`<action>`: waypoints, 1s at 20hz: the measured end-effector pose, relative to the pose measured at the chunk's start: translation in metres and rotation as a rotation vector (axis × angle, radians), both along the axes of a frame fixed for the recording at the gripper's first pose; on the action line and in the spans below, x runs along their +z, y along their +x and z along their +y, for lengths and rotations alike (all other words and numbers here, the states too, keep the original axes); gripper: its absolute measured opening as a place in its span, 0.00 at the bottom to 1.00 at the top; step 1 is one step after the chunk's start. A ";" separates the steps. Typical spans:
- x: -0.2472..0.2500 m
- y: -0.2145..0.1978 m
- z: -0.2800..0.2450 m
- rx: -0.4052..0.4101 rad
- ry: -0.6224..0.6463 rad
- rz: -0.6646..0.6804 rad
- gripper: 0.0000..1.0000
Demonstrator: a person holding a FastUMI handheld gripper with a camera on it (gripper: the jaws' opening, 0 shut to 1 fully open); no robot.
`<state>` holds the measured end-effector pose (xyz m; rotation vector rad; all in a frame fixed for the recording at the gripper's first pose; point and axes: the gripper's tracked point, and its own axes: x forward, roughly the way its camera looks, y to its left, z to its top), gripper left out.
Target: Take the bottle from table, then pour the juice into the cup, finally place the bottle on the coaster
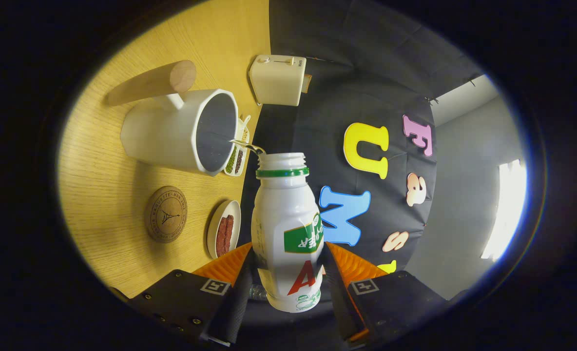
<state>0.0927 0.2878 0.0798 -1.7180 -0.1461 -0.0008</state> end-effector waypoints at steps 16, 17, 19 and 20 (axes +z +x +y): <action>0.002 -0.001 -0.001 -0.007 -0.029 -0.009 0.75; 0.002 -0.001 -0.001 -0.006 -0.028 -0.009 0.75; 0.002 -0.001 -0.001 -0.007 -0.031 -0.010 0.75; 0.002 0.000 -0.001 -0.007 -0.033 -0.011 0.75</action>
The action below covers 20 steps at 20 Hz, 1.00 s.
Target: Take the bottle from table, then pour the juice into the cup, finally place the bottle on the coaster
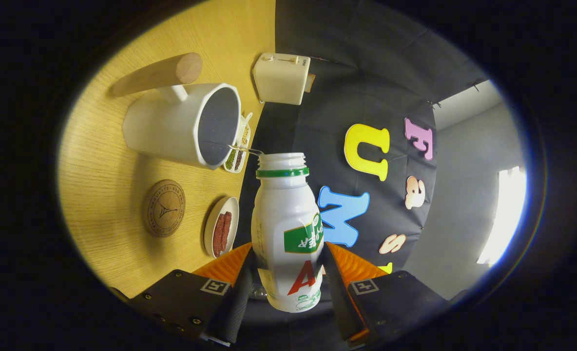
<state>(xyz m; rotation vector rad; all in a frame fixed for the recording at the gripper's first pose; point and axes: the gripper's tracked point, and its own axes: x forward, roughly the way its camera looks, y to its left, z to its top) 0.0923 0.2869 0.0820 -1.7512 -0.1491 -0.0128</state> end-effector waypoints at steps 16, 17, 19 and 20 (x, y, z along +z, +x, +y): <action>0.002 -0.002 0.004 0.017 -0.036 -0.016 0.75; 0.002 -0.002 0.004 0.018 -0.039 -0.018 0.75; 0.001 -0.002 0.003 0.020 -0.043 -0.019 0.75; 0.002 -0.001 0.003 0.020 -0.046 -0.020 0.75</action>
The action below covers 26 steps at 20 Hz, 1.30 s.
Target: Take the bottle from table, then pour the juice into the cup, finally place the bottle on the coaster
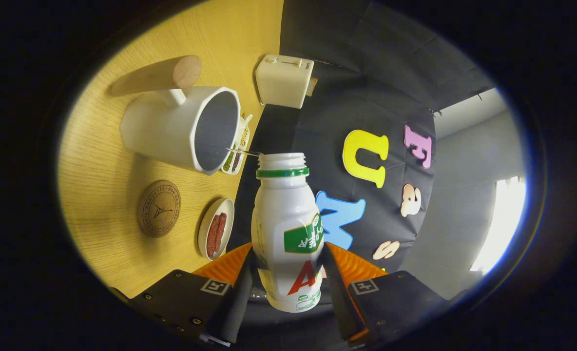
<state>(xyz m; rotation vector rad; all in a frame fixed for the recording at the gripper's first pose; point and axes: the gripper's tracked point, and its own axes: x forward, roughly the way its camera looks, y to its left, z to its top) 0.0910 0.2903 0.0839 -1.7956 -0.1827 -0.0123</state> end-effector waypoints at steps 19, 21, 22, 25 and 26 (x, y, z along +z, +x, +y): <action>0.003 -0.001 0.002 0.018 -0.075 -0.031 0.75; 0.003 -0.001 0.003 0.018 -0.079 -0.033 0.75; 0.003 -0.001 0.003 0.018 -0.081 -0.033 0.75; 0.003 -0.001 0.003 0.020 -0.090 -0.035 0.75; 0.003 -0.001 0.004 0.021 -0.096 -0.036 0.75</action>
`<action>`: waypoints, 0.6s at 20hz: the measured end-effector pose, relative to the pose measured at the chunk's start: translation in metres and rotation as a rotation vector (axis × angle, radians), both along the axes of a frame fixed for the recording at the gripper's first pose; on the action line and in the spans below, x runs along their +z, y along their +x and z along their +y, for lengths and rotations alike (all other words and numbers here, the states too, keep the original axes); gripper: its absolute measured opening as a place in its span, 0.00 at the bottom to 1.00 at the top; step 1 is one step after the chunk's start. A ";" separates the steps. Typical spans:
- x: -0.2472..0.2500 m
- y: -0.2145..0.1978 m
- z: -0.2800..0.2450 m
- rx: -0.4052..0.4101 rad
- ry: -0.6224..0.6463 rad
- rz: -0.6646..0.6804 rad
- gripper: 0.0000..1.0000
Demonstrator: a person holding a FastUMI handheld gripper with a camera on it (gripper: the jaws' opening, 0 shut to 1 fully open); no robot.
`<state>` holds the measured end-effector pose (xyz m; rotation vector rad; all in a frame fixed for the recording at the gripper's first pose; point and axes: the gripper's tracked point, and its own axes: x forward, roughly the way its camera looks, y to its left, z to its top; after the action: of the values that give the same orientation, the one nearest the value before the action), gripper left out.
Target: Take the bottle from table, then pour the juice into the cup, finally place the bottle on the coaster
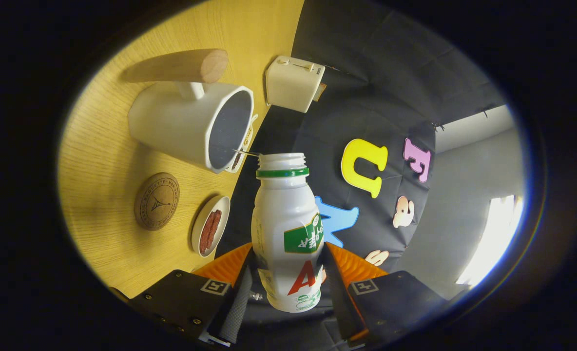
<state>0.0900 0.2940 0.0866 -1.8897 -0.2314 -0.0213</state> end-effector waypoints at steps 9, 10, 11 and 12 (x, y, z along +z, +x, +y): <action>-0.001 0.000 0.005 0.018 -0.064 -0.014 0.75; -0.001 -0.001 0.005 0.021 -0.071 -0.017 0.75; -0.001 -0.002 0.005 0.022 -0.077 -0.018 0.75; -0.001 -0.002 0.005 0.023 -0.081 -0.019 0.75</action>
<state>0.0880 0.2994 0.0857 -1.9683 -0.2704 -0.0144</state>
